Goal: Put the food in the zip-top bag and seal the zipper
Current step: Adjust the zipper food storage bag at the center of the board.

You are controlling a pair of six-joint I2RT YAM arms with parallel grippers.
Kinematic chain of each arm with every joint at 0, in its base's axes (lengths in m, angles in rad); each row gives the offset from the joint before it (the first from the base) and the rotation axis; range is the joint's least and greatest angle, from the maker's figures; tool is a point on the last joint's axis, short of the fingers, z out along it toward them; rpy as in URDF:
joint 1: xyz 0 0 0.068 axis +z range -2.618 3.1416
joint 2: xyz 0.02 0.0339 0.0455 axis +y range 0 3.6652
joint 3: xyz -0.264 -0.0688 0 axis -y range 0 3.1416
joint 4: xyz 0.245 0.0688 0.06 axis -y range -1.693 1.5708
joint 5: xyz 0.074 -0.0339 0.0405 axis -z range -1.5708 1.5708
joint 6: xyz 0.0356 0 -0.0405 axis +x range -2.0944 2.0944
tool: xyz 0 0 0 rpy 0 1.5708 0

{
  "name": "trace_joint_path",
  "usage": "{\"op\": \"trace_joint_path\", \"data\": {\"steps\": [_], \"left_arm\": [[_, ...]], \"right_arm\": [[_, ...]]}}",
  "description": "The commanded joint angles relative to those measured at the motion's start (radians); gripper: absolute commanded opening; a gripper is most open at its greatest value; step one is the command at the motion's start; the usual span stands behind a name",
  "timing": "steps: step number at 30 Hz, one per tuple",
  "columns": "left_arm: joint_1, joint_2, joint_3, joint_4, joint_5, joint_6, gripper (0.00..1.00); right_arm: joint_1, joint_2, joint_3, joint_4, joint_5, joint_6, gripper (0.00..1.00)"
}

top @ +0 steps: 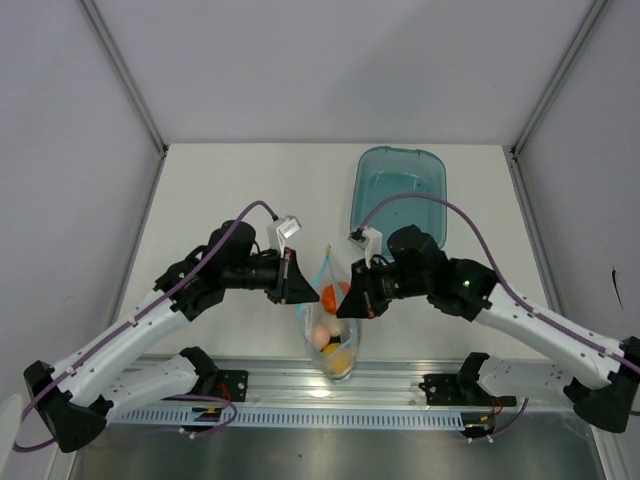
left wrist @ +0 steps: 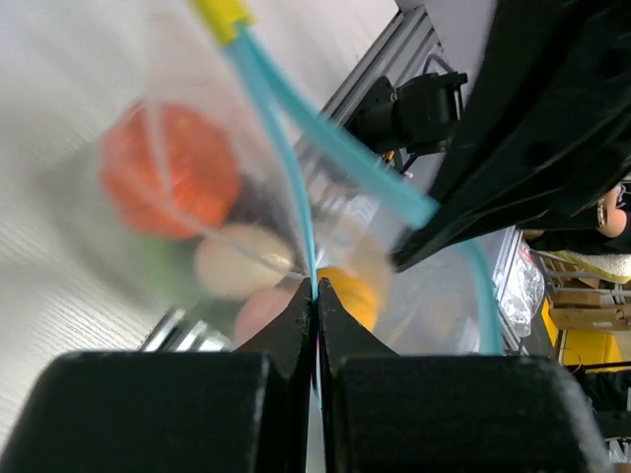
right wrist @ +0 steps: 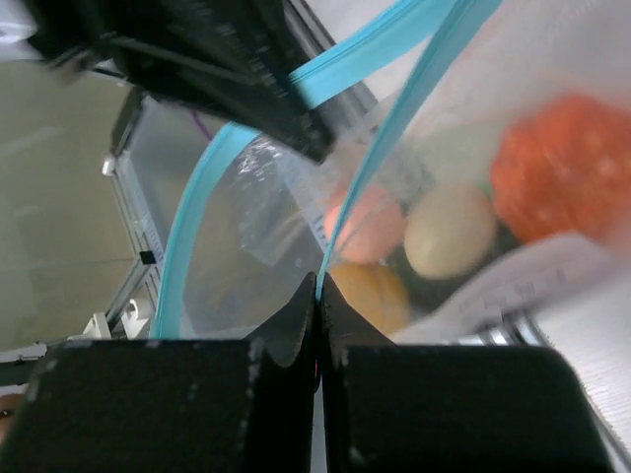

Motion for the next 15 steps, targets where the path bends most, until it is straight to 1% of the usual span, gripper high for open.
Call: {"op": "trace_joint_path", "data": {"steps": [1,2,5,8,11,15], "left_arm": [[-0.018,-0.014,-0.024,0.070,0.043,0.013,0.01],[-0.019,-0.011,-0.026,0.081,0.044,0.013,0.01],[-0.021,0.009,-0.034,0.084,0.044,0.020,0.00],[-0.021,0.021,-0.044,0.078,0.040,0.025,0.01],[-0.021,0.001,-0.075,0.079,0.041,0.026,0.01],[-0.021,-0.037,-0.092,0.073,0.041,0.039,0.01]], "right_arm": [[0.052,0.082,-0.018,0.119,0.146,0.122,0.00],[0.076,0.118,-0.016,0.148,0.200,0.153,0.00],[0.110,0.168,-0.015,0.192,0.278,0.201,0.00],[0.149,0.224,0.021,0.173,0.355,0.207,0.00],[0.161,0.241,0.039,0.167,0.373,0.218,0.00],[0.161,0.216,0.041,0.139,0.403,0.241,0.00]]}}
